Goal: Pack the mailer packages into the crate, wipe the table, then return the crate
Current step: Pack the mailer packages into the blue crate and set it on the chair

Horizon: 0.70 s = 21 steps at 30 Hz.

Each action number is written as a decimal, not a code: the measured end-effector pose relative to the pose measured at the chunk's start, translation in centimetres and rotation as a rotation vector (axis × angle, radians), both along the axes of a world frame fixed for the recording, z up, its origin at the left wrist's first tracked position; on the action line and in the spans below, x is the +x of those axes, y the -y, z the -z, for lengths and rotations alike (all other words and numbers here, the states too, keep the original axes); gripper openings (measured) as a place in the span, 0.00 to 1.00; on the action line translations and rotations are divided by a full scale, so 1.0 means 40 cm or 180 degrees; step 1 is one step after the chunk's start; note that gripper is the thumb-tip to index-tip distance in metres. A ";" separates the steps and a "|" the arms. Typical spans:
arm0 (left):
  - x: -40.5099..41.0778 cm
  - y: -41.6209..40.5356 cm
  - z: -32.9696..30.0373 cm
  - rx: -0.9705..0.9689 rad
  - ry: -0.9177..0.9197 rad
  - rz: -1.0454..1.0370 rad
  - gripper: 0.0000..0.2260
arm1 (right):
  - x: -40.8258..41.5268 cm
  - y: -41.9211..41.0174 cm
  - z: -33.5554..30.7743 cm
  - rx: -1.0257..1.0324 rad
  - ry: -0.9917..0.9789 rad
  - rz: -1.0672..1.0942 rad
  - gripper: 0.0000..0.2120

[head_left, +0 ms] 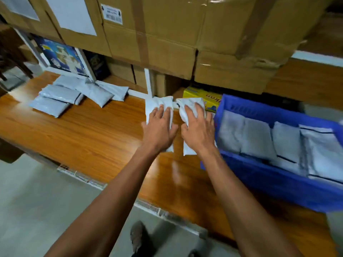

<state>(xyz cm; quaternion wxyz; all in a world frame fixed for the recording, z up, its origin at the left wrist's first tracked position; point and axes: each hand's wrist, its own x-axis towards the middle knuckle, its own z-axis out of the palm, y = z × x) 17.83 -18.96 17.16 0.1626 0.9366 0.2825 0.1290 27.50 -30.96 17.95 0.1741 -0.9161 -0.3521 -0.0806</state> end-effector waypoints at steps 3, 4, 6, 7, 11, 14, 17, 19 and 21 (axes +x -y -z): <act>0.104 0.141 -0.052 -0.0047 0.0159 0.0331 0.31 | 0.088 0.165 -0.048 0.0027 0.0021 0.0234 0.31; 0.139 0.192 -0.061 -0.0077 0.0177 0.0447 0.31 | 0.117 0.223 -0.057 -0.0017 0.0024 0.0332 0.31; 0.207 0.297 -0.070 -0.0101 0.0152 0.0703 0.31 | 0.172 0.339 -0.065 -0.0099 -0.0011 0.0560 0.31; 0.239 0.352 -0.074 -0.0097 0.0099 0.0829 0.31 | 0.199 0.397 -0.062 -0.0149 -0.0063 0.0682 0.31; 0.377 0.543 -0.058 -0.0216 -0.0152 0.1232 0.30 | 0.301 0.612 -0.024 -0.0378 -0.0181 0.1080 0.31; 0.481 0.650 -0.030 -0.0195 -0.0431 0.1443 0.28 | 0.373 0.729 -0.002 -0.0430 -0.0312 0.1325 0.32; 0.580 0.724 0.010 -0.0038 -0.0625 0.1586 0.26 | 0.447 0.809 0.015 -0.0448 -0.0326 0.1514 0.31; 0.643 0.756 0.038 0.0059 -0.0661 0.1618 0.26 | 0.492 0.846 0.024 -0.0491 -0.0280 0.1584 0.30; 0.696 0.778 0.058 0.0114 -0.0760 0.1614 0.27 | 0.531 0.869 0.033 -0.0586 -0.0236 0.1638 0.30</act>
